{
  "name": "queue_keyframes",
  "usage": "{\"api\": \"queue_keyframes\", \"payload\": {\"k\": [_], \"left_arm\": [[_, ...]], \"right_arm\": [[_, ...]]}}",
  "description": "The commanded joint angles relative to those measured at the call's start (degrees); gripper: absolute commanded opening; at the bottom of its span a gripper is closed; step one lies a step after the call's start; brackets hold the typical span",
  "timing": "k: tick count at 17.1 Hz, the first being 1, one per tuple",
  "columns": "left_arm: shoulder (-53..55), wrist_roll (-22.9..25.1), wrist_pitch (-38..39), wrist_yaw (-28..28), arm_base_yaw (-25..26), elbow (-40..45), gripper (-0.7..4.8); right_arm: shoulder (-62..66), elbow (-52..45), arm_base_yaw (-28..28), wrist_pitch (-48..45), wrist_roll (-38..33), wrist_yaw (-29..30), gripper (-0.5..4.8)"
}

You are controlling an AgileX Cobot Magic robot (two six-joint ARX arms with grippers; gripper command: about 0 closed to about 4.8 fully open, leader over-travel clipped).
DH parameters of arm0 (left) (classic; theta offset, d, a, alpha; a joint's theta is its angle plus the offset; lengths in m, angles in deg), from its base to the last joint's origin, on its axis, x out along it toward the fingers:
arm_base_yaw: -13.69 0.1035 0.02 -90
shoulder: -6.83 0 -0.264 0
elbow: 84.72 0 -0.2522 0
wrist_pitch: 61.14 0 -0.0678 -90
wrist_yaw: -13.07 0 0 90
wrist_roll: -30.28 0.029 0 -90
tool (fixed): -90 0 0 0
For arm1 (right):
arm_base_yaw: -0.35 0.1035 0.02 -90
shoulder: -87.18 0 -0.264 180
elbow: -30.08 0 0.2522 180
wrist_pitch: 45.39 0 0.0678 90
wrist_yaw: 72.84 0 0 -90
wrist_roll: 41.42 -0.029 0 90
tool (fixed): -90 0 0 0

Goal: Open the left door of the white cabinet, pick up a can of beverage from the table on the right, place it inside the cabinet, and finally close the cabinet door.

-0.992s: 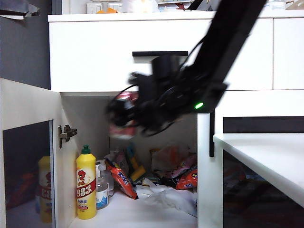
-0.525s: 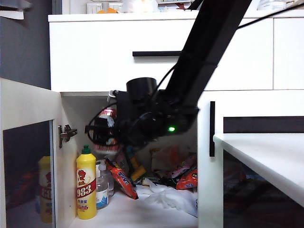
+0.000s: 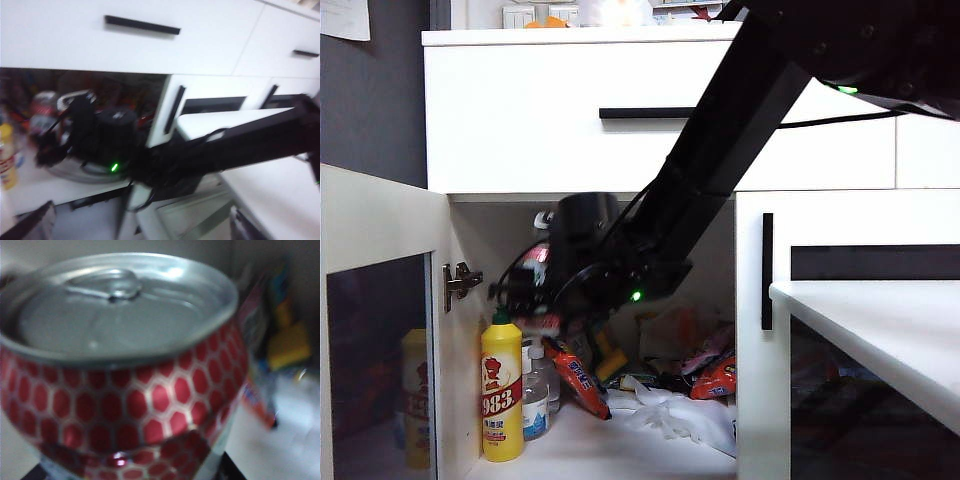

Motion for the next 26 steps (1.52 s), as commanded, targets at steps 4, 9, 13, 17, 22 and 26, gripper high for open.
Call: {"api": "queue_keyframes", "payload": {"k": [4, 9, 13, 17, 22, 26], "left_arm": [[-0.8, 0.5, 3.2, 2.3, 0.0, -0.2, 4.79], [-3.1, 0.7, 6.3, 5.0, 0.0, -0.2, 4.79], [-7.0, 1.7, 8.0, 8.7, 0.0, -0.2, 4.79], [-7.8, 1.7, 10.4, 8.7, 0.0, -0.2, 4.79], [-7.8, 1.0, 10.3, 8.7, 0.0, -0.2, 4.79], [-7.8, -0.5, 10.2, 8.7, 0.0, -0.2, 4.79]], "right_arm": [[1.9, 1.8, -1.7, -7.2, 0.8, -8.9, 1.71], [8.0, 10.1, -2.5, -10.0, 2.2, -10.6, 1.87], [14.9, 23.6, -3.7, 0.8, 4.5, -14.0, 1.88], [15.7, 24.4, -4.1, -1.0, 4.1, -12.9, 1.88], [15.7, 24.4, -3.7, 1.9, 3.8, -12.2, 1.88], [15.6, 24.8, -3.6, 7.2, -2.1, -10.3, 1.88]]}}
